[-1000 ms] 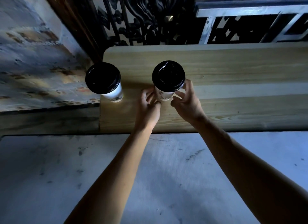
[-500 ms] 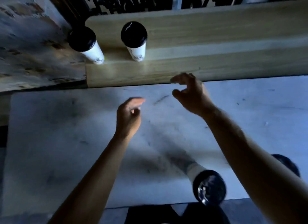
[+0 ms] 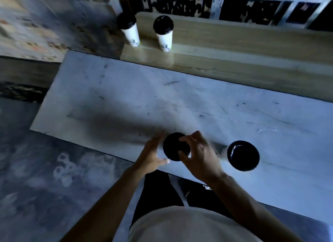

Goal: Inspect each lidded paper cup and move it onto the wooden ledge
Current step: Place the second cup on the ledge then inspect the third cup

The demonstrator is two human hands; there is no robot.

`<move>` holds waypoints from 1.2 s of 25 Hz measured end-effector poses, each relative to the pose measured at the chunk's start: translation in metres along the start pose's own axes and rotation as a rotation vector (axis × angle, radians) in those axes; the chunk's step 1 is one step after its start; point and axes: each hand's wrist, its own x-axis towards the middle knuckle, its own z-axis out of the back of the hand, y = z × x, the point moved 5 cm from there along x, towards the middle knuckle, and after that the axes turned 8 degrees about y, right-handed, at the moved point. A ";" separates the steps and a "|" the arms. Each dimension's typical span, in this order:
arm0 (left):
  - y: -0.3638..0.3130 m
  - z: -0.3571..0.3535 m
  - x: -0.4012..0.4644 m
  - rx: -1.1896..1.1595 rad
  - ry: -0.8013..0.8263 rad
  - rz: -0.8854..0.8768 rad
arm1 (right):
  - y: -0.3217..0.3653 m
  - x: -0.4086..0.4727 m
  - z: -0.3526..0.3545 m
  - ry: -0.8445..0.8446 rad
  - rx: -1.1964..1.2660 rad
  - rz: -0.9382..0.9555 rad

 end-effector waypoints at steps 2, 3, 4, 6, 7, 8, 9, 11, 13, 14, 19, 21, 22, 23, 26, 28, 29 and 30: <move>-0.018 -0.010 -0.001 -0.064 -0.048 -0.030 | -0.006 -0.009 -0.008 0.005 -0.062 0.024; -0.025 -0.012 0.001 -0.096 -0.060 -0.015 | -0.008 -0.011 -0.008 0.002 -0.054 0.024; -0.030 -0.013 0.002 -0.109 -0.054 0.011 | -0.010 -0.013 -0.007 -0.002 -0.032 0.012; -0.037 -0.014 0.002 -0.073 -0.035 0.007 | -0.014 -0.015 -0.003 0.003 0.009 -0.032; -0.039 -0.013 0.001 -0.045 -0.031 -0.037 | -0.015 -0.016 0.001 0.012 0.039 -0.067; -0.042 -0.009 -0.003 -0.025 -0.030 -0.075 | -0.019 -0.016 0.003 0.013 0.088 -0.109; -0.046 -0.003 -0.009 -0.013 -0.023 -0.093 | -0.023 -0.017 0.008 0.000 0.162 -0.157; -0.059 0.012 -0.020 0.031 0.025 -0.113 | -0.028 -0.021 0.017 -0.064 0.414 -0.258; -0.076 0.026 -0.030 0.157 0.096 -0.144 | -0.028 -0.023 0.019 -0.105 0.651 -0.352; -0.086 0.032 -0.035 0.218 0.110 -0.171 | -0.022 -0.021 0.018 -0.101 0.704 -0.368; -0.115 0.059 -0.047 0.421 0.059 -0.318 | 0.000 -0.017 0.006 -0.211 0.980 -0.451; -0.120 0.068 -0.049 0.514 0.046 -0.338 | 0.005 -0.018 0.004 -0.241 1.104 -0.443; -0.123 0.072 -0.050 0.550 0.033 -0.347 | 0.006 -0.018 0.002 -0.257 1.130 -0.440; -0.126 0.075 -0.051 0.575 0.020 -0.356 | 0.008 -0.018 0.001 -0.283 1.153 -0.428; -0.135 0.084 -0.054 0.606 -0.014 -0.368 | 0.020 -0.017 0.005 -0.343 1.172 -0.393; -0.141 0.089 -0.054 0.626 -0.044 -0.375 | 0.023 -0.015 0.010 -0.360 1.152 -0.356; -0.143 0.092 -0.054 0.633 -0.054 -0.372 | 0.025 -0.015 0.014 -0.363 1.104 -0.333; -0.145 0.094 -0.053 0.635 -0.062 -0.368 | 0.026 -0.013 0.019 -0.363 1.031 -0.315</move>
